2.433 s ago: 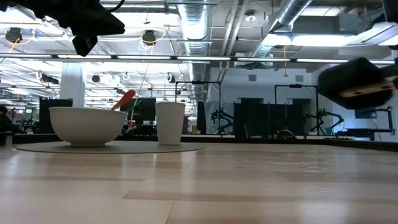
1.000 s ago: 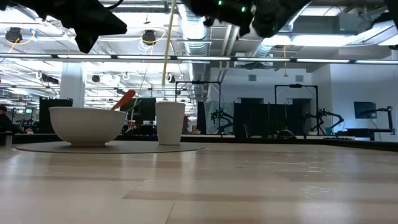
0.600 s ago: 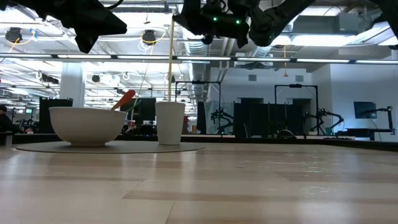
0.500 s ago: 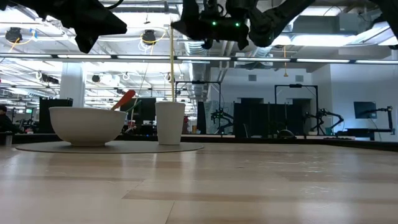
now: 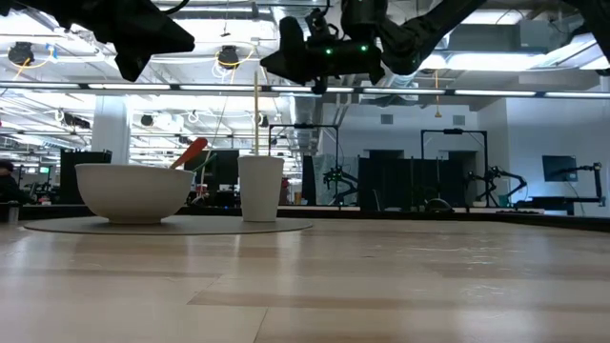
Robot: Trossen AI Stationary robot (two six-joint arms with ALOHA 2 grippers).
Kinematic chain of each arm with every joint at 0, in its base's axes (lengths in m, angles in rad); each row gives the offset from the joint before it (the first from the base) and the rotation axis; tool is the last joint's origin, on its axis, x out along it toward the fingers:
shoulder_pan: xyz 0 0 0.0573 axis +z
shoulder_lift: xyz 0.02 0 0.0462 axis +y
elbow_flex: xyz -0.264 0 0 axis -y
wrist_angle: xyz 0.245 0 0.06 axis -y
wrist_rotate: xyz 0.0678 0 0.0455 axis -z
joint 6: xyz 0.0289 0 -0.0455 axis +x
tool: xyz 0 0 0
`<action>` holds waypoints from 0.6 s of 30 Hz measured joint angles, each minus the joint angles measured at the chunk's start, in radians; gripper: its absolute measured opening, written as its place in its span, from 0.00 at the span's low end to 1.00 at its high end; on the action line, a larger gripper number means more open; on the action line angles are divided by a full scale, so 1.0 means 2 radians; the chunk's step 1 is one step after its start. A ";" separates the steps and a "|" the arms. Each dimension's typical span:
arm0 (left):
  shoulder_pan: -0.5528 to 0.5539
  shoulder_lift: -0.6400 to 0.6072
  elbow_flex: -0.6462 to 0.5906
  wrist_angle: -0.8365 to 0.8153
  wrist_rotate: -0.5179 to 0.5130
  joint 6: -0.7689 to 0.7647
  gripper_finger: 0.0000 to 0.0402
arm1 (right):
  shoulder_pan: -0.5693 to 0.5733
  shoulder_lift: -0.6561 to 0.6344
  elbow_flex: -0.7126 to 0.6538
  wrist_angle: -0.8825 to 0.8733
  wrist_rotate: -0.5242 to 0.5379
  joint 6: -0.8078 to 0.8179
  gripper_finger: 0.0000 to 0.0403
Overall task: Pick & Place Utensil
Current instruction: Put the yellow straw into the white cup, then return to Home Position
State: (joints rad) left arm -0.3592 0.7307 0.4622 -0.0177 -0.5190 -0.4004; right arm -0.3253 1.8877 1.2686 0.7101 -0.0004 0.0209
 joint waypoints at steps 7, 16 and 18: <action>0.000 0.006 0.000 0.000 0.000 0.000 0.10 | 0.022 -0.022 0.000 -0.015 -0.002 0.029 0.37; 0.000 0.021 0.000 0.011 0.000 0.001 0.10 | 0.074 -0.176 0.000 -0.273 -0.002 -0.055 0.38; 0.000 0.019 0.000 0.030 -0.001 0.012 0.10 | 0.090 -0.219 0.001 -0.358 -0.002 -0.078 0.36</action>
State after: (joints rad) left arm -0.3594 0.7693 0.4629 0.0416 -0.5201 -0.3765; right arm -0.1449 1.4499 1.2697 -0.0067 -0.0036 -0.1347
